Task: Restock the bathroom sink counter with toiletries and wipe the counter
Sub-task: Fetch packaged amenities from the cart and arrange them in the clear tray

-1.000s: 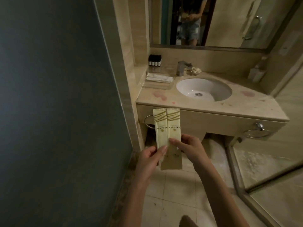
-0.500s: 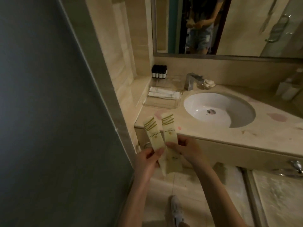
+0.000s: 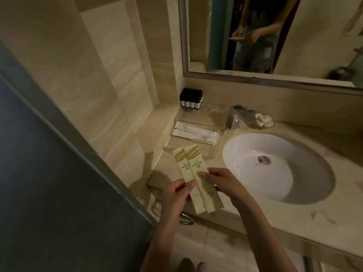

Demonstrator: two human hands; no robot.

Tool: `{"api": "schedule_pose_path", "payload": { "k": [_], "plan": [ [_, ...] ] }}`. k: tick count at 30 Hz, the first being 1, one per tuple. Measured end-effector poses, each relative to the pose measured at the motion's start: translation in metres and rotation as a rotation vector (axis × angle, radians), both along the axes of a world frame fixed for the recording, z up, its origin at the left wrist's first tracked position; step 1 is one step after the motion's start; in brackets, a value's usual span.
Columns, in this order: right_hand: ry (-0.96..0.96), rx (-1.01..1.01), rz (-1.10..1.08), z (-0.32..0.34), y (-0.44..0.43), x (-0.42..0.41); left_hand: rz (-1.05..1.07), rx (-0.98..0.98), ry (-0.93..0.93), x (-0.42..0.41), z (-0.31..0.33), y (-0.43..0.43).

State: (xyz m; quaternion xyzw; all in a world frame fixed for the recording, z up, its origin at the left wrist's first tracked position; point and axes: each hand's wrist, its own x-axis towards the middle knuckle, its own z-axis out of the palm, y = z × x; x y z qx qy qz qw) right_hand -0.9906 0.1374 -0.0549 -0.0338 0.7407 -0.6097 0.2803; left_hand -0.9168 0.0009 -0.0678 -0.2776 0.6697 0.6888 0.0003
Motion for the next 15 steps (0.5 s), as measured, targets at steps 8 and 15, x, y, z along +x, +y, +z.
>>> {"api": "schedule_pose_path", "payload": {
  "k": [8, 15],
  "plan": [
    [-0.066, -0.001, 0.072, -0.014, -0.015, -0.068, 0.045, 0.162, -0.012, -0.058, -0.012, -0.011],
    [-0.027, 0.111, 0.117, -0.025, -0.031, -0.146, 0.070, 0.307, 0.036, -0.126, -0.036, -0.022]
  ]
}}
